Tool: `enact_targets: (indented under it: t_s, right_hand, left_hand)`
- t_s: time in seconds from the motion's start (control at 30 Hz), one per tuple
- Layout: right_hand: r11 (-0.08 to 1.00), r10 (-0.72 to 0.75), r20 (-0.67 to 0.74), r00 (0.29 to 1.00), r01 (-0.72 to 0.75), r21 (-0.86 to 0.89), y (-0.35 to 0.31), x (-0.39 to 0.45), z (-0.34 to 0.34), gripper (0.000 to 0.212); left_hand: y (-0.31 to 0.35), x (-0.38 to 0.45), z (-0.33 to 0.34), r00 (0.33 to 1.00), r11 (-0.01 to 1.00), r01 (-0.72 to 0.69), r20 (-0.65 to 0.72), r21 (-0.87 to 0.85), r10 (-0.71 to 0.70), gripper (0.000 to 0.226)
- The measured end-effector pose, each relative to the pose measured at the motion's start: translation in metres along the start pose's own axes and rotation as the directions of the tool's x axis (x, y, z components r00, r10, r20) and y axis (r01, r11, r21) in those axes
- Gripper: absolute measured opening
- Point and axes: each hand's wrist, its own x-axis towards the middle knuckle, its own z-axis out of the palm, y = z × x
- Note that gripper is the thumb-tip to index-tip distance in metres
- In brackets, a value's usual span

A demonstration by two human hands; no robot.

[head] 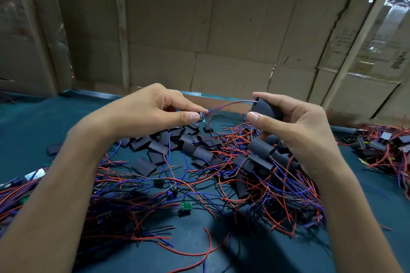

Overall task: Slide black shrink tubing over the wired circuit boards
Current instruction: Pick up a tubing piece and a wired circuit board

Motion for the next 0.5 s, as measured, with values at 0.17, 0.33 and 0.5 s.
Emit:
enact_targets:
  t_s: [0.17, 0.33, 0.5]
  right_hand:
    - [0.939, -0.087, 0.082, 0.993, 0.11, -0.325, -0.002, -0.002, -0.001, 0.041]
    - [0.859, -0.164, 0.11, 0.98, 0.197, -0.472, 0.0, -0.003, 0.004, 0.042]
    - [0.822, -0.242, 0.075, 0.967, 0.246, -0.514, 0.003, -0.002, 0.005, 0.051]
  left_hand:
    - [0.005, -0.002, -0.003, 0.998, 0.999, 0.032, -0.058, 0.032, -0.03, 0.038]
    - [0.01, 0.0, 0.001, 0.995, 0.995, 0.058, -0.085, 0.087, -0.051, 0.021]
    - [0.013, -0.003, -0.002, 0.987, 0.995, 0.069, -0.148, 0.075, -0.058, 0.018]
